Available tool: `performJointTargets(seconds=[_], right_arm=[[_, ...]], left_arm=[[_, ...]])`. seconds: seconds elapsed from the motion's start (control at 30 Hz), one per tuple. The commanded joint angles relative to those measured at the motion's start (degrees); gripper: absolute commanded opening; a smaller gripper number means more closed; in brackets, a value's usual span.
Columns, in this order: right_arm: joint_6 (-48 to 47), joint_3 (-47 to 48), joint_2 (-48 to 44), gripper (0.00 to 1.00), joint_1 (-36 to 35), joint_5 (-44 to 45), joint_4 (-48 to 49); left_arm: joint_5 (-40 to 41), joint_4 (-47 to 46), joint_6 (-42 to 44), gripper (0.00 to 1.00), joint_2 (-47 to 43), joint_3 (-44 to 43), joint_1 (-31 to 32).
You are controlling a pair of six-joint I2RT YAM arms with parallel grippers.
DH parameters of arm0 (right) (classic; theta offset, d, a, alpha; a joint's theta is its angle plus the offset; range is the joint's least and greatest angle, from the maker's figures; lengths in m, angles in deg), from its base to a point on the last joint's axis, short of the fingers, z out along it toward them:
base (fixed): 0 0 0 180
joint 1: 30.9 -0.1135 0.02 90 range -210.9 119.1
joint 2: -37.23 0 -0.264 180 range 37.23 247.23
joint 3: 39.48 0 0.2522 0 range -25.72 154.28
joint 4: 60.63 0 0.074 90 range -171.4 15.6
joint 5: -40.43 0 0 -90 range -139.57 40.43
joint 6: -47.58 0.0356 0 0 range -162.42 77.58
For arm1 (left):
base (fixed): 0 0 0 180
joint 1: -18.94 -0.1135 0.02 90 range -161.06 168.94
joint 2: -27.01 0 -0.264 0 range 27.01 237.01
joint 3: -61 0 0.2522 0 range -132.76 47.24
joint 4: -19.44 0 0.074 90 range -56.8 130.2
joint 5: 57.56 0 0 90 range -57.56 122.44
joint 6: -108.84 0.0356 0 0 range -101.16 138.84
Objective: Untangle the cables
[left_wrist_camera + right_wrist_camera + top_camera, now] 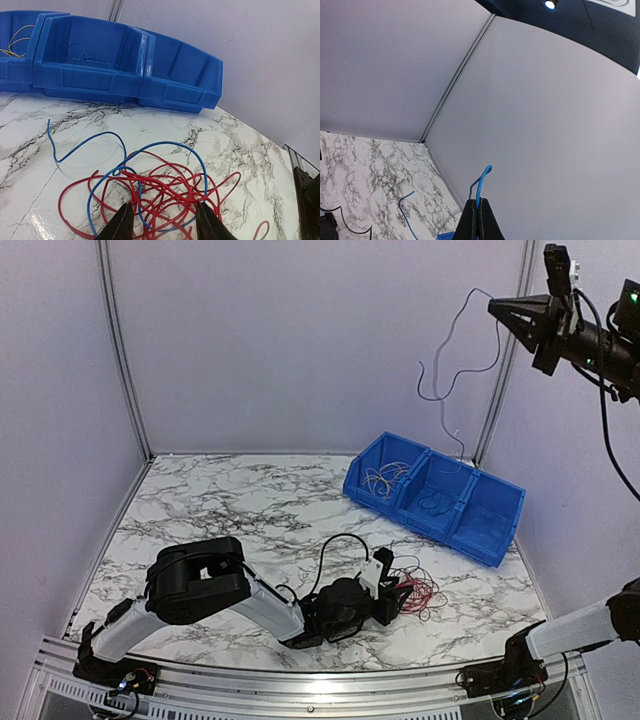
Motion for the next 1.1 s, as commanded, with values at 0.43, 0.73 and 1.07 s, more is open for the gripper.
performJointTargets(seconds=[0.43, 0.73, 1.07], right_arm=[[0.05, -21.12, -2.74, 0.00, 2.53, 21.75, 16.98], [2.30, -31.90, -0.67, 0.00, 12.38, 17.10, 22.92], [3.14, -38.91, 13.54, 0.00, 23.49, 11.99, 28.96]], left_arm=[[-4.94, -9.93, 3.13, 0.64, -21.40, 17.51, 0.18], [-1.69, -10.47, 0.49, 0.64, -36.64, 31.90, 0.43], [2.36, -10.38, 1.19, 0.64, -44.99, 39.64, 1.50]])
